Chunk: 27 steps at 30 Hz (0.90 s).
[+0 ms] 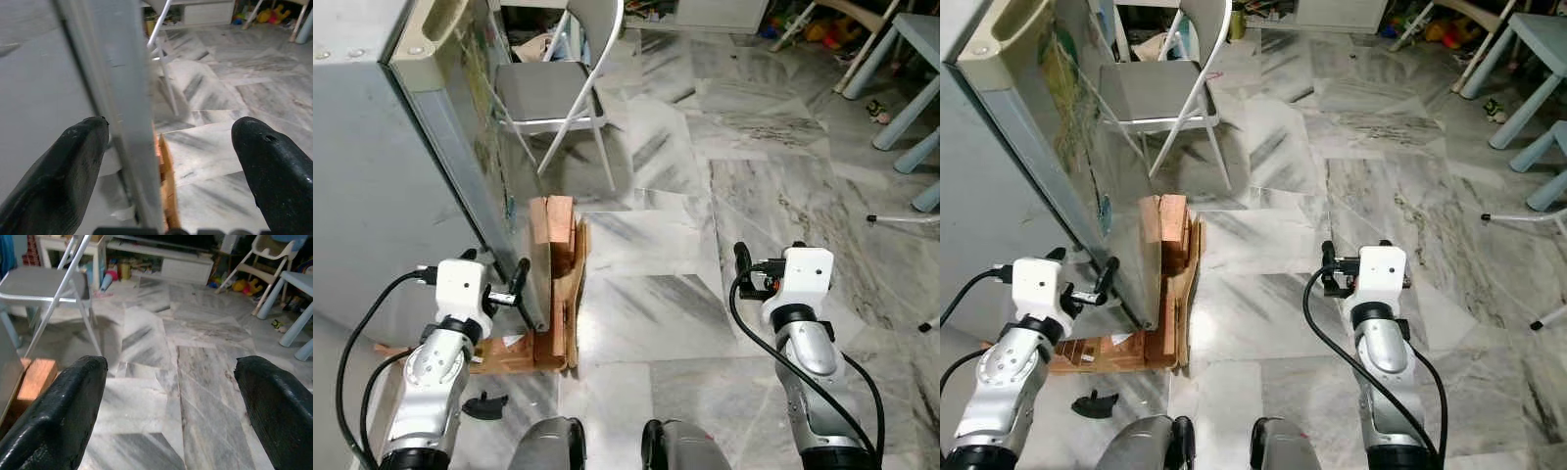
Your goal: Restocking fridge
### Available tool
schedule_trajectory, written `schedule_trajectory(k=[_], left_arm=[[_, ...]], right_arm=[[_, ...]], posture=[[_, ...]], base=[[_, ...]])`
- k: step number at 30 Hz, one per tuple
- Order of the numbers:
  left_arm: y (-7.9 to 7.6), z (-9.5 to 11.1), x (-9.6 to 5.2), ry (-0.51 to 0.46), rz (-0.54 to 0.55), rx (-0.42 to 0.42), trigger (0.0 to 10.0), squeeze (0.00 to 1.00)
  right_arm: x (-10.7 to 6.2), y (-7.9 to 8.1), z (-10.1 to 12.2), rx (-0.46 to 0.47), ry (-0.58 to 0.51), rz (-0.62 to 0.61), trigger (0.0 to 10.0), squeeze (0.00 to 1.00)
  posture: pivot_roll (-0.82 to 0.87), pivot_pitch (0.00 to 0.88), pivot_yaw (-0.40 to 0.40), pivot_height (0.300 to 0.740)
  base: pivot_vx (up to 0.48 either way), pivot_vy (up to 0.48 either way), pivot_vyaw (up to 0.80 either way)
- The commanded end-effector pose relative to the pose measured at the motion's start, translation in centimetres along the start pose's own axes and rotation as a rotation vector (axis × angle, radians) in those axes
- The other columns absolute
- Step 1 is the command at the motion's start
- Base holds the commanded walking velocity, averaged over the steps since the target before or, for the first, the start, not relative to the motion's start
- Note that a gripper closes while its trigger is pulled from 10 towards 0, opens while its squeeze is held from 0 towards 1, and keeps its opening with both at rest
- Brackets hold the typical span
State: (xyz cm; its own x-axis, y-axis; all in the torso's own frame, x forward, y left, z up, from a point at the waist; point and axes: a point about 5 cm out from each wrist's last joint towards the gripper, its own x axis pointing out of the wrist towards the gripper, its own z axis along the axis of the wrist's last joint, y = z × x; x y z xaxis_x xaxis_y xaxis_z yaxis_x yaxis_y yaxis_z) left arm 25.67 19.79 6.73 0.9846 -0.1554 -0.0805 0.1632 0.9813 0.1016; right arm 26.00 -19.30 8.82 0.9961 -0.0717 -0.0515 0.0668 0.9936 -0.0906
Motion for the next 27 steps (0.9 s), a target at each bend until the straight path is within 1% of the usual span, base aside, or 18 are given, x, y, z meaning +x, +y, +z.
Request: schedule_trajectory(k=[1,3,7,8,10,14,16,19,22,23,24,25,27], left_arm=[[-0.4,-0.2,0.2,0.01,-0.022,0.006,10.0,0.0],[-0.5,-0.1,0.6,0.008,-0.022,0.002,10.0,0.0],[-0.3,-0.3,1.5,0.017,0.018,-0.027,10.0,0.0],[0.0,-0.3,1.8,0.018,0.043,-0.026,10.0,0.0],[0.2,-0.4,2.0,0.02,0.06,-0.032,10.0,0.0],[0.9,-0.3,3.0,0.025,0.127,-0.078,10.0,0.0],[1.0,-0.2,3.3,0.018,0.145,-0.06,10.0,0.0],[0.9,0.0,3.7,0.012,0.144,-0.072,10.0,0.0],[0.4,0.3,4.1,-0.005,0.12,-0.071,10.0,0.0],[-0.3,0.6,4.3,-0.016,0.08,-0.071,10.0,0.0],[-2.0,1.2,4.6,-0.054,-0.031,-0.032,10.0,0.0],[-2.6,1.3,4.7,-0.066,-0.067,-0.014,10.0,0.0],[-4.1,1.4,5.0,-0.073,-0.132,0.018,10.0,0.0]], right_arm=[[-0.1,-0.2,-0.4,-0.008,0.025,-0.003,10.0,0.0],[-0.2,-0.4,-0.5,-0.013,0.03,-0.007,10.0,0.0],[-0.3,-0.5,-0.5,-0.016,0.031,-0.009,10.0,0.0],[-0.3,-0.5,-0.5,-0.018,0.03,-0.008,10.0,0.0],[-0.3,-0.5,-0.5,-0.018,0.03,-0.008,10.0,0.0],[-0.1,-0.4,-0.3,-0.016,0.03,-0.01,10.0,0.0],[-0.1,-0.2,-0.2,-0.014,0.026,-0.009,10.0,0.0],[-0.1,-0.2,-0.1,-0.015,0.023,-0.008,10.0,0.0],[-0.1,-0.2,-0.1,-0.012,0.025,-0.01,10.0,0.0],[0.0,-0.1,-0.1,-0.015,0.024,0.003,10.0,0.0],[-0.1,0.0,-0.4,-0.07,0.045,0.023,10.0,0.0],[-0.1,0.0,-0.6,-0.094,0.056,0.027,10.0,0.0],[-0.1,0.0,-1.6,-0.115,0.119,0.033,10.0,0.0]], posture=[[0.03,0.131,-0.055,0.74],[0.03,0.131,-0.055,0.74],[0.02,0.13,-0.055,0.74],[0.01,0.13,-0.055,0.74],[0.01,0.131,-0.055,0.74],[0.01,0.133,-0.055,0.74],[0.01,0.134,-0.054,0.74],[0.01,0.135,-0.052,0.74],[0.01,0.137,-0.051,0.74],[0.01,0.138,-0.051,0.74],[0.02,0.14,-0.053,0.74],[0.02,0.14,-0.053,0.74],[0.02,0.137,-0.056,0.74]], base=[[0.0,0.0,0.0],[0.0,0.0,0.0],[0.0,0.0,0.0],[0.0,0.0,0.0],[0.0,0.0,0.0],[0.0,0.0,0.0],[0.0,0.0,0.0],[0.0,0.0,0.0],[0.0,0.0,0.0],[0.0,0.0,0.0],[0.0,0.0,0.0],[0.0,0.0,0.0],[0.0,0.0,0.0]])
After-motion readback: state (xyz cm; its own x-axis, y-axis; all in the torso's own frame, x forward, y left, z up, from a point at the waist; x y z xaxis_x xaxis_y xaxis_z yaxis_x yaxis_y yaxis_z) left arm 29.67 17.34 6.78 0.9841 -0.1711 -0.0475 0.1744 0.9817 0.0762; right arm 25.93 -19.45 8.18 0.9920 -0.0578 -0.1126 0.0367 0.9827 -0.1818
